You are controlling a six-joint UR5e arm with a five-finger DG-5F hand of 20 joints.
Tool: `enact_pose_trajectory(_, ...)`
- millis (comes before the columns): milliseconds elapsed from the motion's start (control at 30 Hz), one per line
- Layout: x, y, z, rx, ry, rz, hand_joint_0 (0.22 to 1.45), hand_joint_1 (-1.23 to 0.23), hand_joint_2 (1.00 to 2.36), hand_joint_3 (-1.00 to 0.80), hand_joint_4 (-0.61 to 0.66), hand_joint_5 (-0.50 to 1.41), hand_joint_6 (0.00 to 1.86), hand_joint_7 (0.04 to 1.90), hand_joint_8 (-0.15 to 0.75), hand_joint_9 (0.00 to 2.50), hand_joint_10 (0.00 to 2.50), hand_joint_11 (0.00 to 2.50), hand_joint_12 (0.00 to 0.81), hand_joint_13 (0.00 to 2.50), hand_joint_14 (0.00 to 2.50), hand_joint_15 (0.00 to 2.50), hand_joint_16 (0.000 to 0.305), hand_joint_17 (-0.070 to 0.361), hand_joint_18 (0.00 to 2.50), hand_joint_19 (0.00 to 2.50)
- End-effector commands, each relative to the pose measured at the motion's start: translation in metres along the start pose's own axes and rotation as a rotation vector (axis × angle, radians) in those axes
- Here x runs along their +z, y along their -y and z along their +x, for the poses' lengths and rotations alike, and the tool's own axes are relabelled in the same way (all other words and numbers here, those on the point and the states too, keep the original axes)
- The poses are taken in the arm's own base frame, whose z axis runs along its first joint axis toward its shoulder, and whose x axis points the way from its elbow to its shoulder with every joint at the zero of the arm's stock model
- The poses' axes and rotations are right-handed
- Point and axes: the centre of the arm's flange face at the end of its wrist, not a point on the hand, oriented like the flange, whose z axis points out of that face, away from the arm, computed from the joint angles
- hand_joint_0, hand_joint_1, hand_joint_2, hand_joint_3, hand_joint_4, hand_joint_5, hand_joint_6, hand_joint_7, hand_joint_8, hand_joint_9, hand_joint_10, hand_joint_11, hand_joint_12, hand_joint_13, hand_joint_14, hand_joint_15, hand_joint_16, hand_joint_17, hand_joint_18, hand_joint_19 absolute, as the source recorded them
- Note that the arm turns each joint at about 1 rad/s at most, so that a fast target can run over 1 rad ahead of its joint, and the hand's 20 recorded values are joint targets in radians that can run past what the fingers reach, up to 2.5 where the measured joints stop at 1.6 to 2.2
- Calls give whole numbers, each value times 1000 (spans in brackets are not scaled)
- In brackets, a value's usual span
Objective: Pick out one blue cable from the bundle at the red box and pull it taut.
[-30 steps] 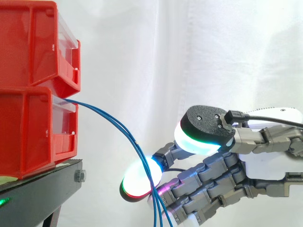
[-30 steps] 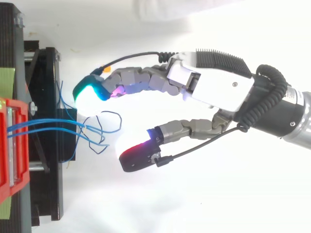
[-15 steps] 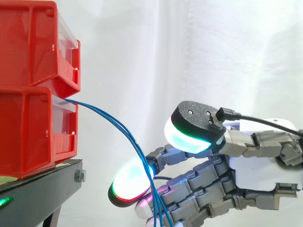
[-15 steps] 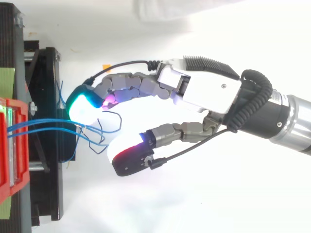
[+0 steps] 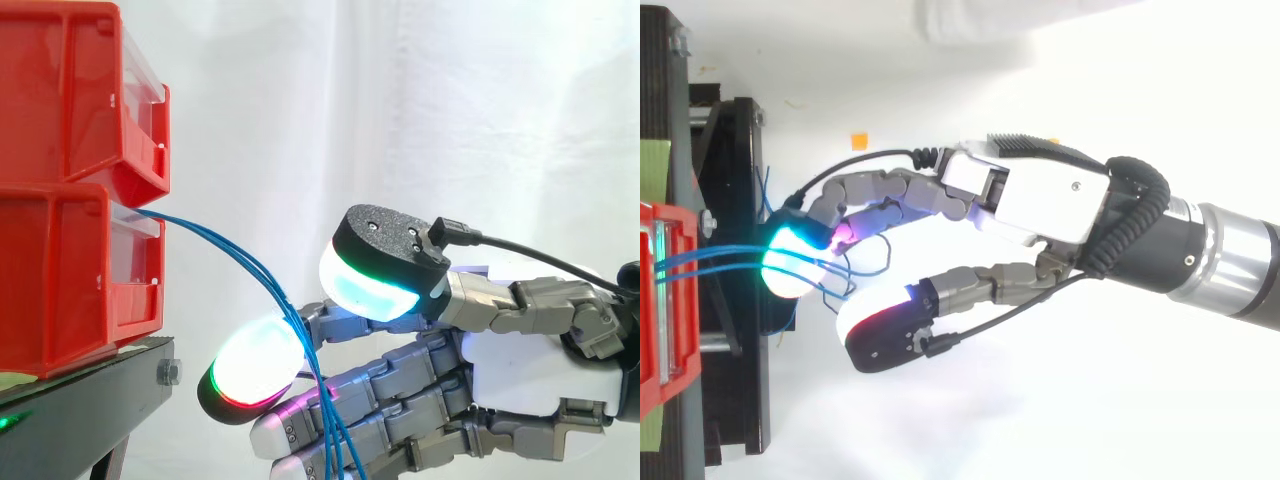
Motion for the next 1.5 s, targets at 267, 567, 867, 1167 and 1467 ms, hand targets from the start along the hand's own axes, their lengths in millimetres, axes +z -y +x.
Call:
enact_pose_trajectory(267, 2, 1, -4, 9, -4, -9, 591, -517, 1013, -348, 107, -137, 502, 1116, 222, 653, 8, 222, 331, 710, 14, 327, 47, 106, 533, 530)
enact_pose_trajectory(567, 9, -7, -7, 25, -23, -32, 581, -508, 1012, -373, 81, -126, 511, 1184, 228, 674, 9, 239, 333, 731, 13, 341, 48, 107, 549, 537)
enact_pose_trajectory(867, 11, -8, -9, 26, -22, -36, 589, -537, 1014, -341, 67, -158, 683, 936, 234, 694, 10, 269, 337, 755, 13, 348, 47, 107, 571, 544)
enact_pose_trajectory(1167, 11, -8, -10, 26, -22, -35, 590, -643, 1018, -250, 90, -205, 873, 741, 240, 717, 12, 351, 338, 780, 14, 379, 47, 107, 598, 543)
enact_pose_trajectory(1467, 12, -8, -11, 27, -24, -39, 596, -691, 1018, -260, 106, -209, 918, 720, 247, 782, 15, 464, 341, 813, 16, 401, 48, 108, 634, 539)
